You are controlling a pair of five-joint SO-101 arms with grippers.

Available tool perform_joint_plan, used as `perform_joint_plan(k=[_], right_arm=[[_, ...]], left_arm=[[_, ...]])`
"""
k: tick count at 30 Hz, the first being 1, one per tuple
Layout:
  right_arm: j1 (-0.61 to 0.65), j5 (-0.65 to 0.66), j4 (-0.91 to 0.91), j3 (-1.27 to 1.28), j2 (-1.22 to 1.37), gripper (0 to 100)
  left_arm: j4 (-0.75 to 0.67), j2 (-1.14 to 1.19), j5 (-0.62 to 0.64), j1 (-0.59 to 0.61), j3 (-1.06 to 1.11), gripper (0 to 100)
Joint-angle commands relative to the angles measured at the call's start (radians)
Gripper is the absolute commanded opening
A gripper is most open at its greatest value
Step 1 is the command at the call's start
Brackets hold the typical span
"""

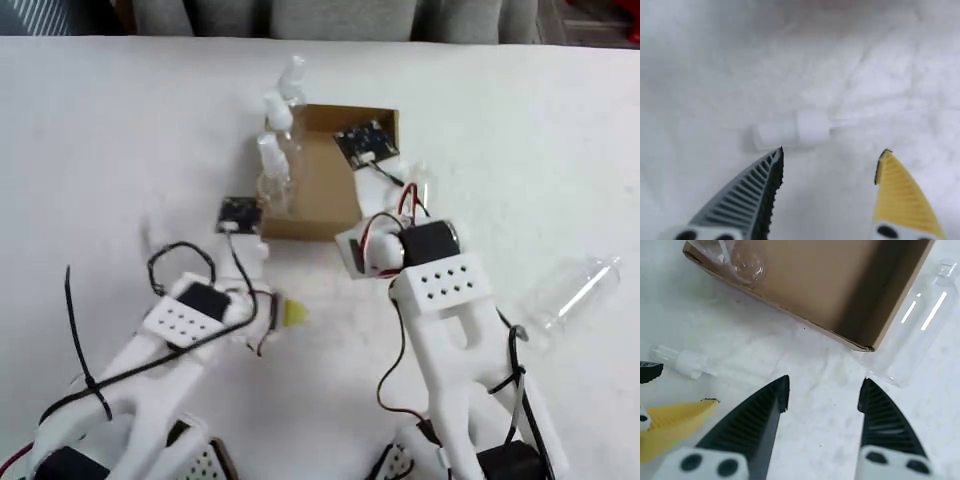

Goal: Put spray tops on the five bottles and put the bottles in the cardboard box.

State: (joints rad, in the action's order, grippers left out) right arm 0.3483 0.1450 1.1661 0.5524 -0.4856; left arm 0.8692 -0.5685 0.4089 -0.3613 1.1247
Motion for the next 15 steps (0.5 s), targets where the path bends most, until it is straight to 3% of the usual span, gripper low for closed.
perform_joint_plan(k=[1,6,11,15], right_arm=[[-0.007,0.011,-0.018,-0.011,-0.035,20.4],[-0.007,0.011,-0.018,-0.011,-0.035,20.4],[-0.007,0.011,-0.018,-0.011,-0.035,20.4],[-0.007,0.011,-0.016,-0.011,-0.035,20.4]], left_arm=[[0.011,0.002,0.012,-0.035,-0.038,30],[0.006,0.013,0.011,-0.038,-0.003,30],[-0.086,0.054,0.011,-0.042,0.041,29],[-0.106,0.16,0.005,-0.044,-0.002,16]])
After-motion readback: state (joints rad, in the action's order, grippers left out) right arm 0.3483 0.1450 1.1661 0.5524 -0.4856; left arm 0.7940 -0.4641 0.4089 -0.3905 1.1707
